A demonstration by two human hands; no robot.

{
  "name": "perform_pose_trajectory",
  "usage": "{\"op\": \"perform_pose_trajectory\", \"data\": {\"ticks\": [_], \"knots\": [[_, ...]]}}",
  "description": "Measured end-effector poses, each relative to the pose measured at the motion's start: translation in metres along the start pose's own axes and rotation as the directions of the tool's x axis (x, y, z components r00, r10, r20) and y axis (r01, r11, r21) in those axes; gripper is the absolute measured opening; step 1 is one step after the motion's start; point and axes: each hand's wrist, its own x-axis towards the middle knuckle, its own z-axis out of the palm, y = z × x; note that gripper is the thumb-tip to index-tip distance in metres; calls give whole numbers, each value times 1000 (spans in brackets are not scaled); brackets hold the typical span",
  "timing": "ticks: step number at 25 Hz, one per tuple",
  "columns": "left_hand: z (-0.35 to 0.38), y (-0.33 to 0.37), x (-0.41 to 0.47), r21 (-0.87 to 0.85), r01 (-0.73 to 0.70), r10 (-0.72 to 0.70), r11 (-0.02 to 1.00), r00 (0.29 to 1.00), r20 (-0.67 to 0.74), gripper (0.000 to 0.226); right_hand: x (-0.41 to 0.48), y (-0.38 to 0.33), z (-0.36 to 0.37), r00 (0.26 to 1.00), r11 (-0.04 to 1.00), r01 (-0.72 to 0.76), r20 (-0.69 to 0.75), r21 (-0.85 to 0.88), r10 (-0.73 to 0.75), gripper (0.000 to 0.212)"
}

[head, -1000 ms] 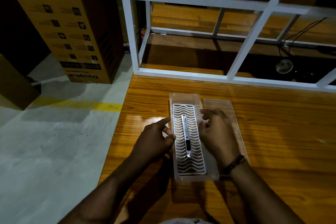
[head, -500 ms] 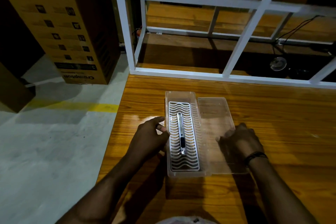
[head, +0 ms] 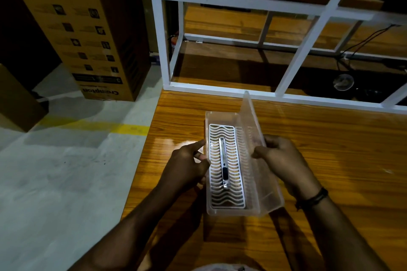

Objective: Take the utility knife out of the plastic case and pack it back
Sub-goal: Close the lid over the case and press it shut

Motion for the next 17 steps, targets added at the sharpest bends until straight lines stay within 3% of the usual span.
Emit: {"op": "perform_pose_trajectory", "data": {"ticks": [2,4,6,9,13,17], "knots": [[-1,-1,0,17,-1,1,1000,1000,3,61,-1,4,11,998,998,-14,54,55,11,32],[-3,-3,2,4,7,-7,1000,1000,6,61,-7,9,21,990,996,-54,136,69,44,56],[-4,-4,3,0,7,-7,1000,1000,16,62,-7,20,32,990,988,22,141,-151,-1,81],[-5,-4,2,10,-6,6,1000,999,43,61,-7,33,48,994,896,84,98,-436,-46,105],[-7,-8,3,-19,-7,8,1000,999,41,52,-15,42,66,977,719,189,57,-669,-204,112],[-3,-13,6,-170,53,-47,984,998,36,44,-12,53,67,967,712,226,66,-665,-245,107]]}}
